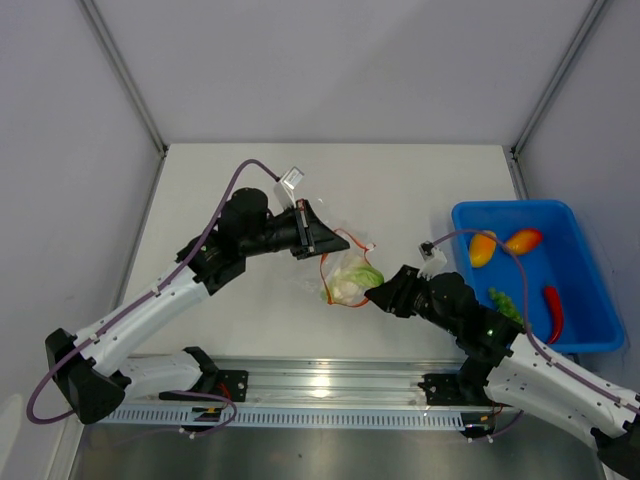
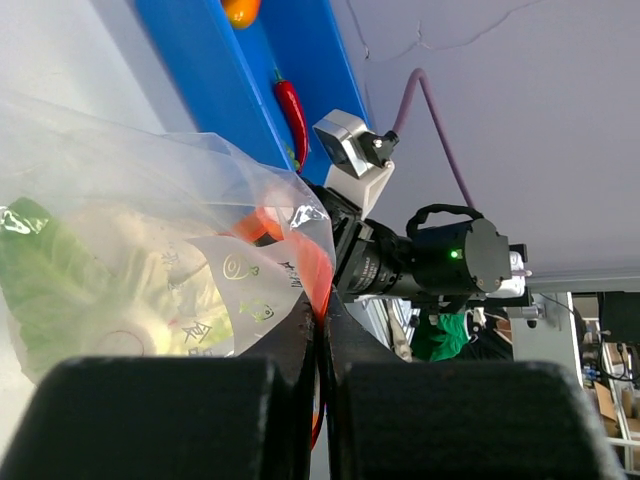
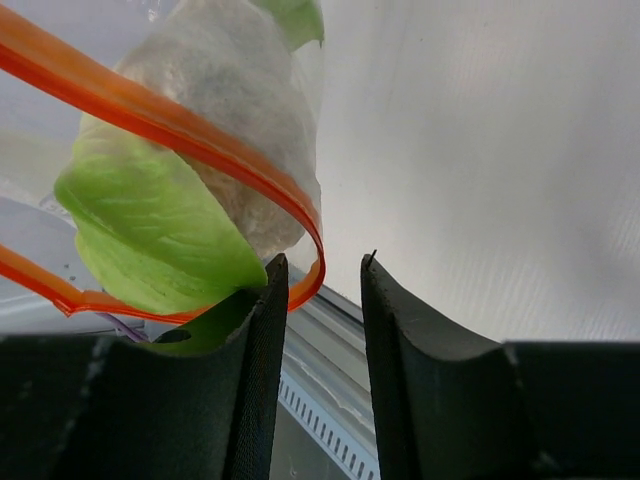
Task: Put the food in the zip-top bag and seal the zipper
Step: Place the fake vegetable in the zipper food storage bag, then adjust the zipper food storage bag at the center of the board.
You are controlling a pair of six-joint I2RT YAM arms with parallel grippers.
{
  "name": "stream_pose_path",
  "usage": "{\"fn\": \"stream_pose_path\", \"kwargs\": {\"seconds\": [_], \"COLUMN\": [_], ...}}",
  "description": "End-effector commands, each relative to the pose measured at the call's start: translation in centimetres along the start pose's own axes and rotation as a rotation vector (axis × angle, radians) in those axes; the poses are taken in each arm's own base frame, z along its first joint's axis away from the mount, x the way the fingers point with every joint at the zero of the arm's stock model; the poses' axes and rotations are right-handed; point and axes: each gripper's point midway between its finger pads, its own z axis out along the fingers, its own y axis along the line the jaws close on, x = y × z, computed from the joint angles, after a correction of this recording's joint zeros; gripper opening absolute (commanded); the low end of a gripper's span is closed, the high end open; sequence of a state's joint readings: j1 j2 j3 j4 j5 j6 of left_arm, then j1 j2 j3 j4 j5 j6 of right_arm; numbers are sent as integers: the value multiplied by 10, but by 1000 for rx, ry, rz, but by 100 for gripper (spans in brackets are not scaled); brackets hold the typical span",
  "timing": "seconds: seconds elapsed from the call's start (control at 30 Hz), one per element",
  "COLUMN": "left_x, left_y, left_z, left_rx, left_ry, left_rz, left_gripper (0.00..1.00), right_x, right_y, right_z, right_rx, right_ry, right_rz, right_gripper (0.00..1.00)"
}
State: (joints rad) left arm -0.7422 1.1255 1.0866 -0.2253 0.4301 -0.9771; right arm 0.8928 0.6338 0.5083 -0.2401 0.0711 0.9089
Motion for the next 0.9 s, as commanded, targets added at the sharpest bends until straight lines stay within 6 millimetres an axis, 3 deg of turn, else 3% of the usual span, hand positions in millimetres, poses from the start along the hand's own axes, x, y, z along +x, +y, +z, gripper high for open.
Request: {"fn": "stream_pose_path", "kwargs": {"seconds": [0.0, 0.13, 0.33, 0.47, 0.5, 0.57, 0.6, 0.7, 0.77, 0.87], "left_x": [-3, -2, 2, 6, 5, 11, 10, 14, 16, 20], "left_y": [-25, -27, -23, -8, -3, 17, 24, 36, 44, 44], "left_z": [-7, -8, -10, -8, -7, -6, -6, -12, -16, -18], "left_rx": [95, 103, 97, 48, 25, -52, -83, -144, -183, -180], "left_ry": [-11, -8, 0, 8, 6, 36, 28, 34, 39, 44], "left_rz": [13, 18, 21, 76, 89, 126, 141, 194, 220, 230], "left_gripper": [1, 1, 0, 1, 1, 0, 1, 1, 1, 1], "right_x": [-15, -17, -26, -35, -47, -50, -66, -61, -64, -56], "right_y": [14, 14, 19, 20, 34, 35, 55, 55, 73, 78], "right_z": [6, 10, 8, -4, -11, -17, -27, -28, -34, -23], "right_rx": [-66, -81, -91, -52, -64, -17, -42, 55, 48, 37], "right_ry": [-82, -106, -140, -145, -166, -138, -157, -52, 5, 60], "right_rz": [5, -21, -61, -99, -100, -119, -113, -118, -122, -151], "right_gripper": [37, 29, 1, 0, 0, 0, 0, 0, 0, 0]}}
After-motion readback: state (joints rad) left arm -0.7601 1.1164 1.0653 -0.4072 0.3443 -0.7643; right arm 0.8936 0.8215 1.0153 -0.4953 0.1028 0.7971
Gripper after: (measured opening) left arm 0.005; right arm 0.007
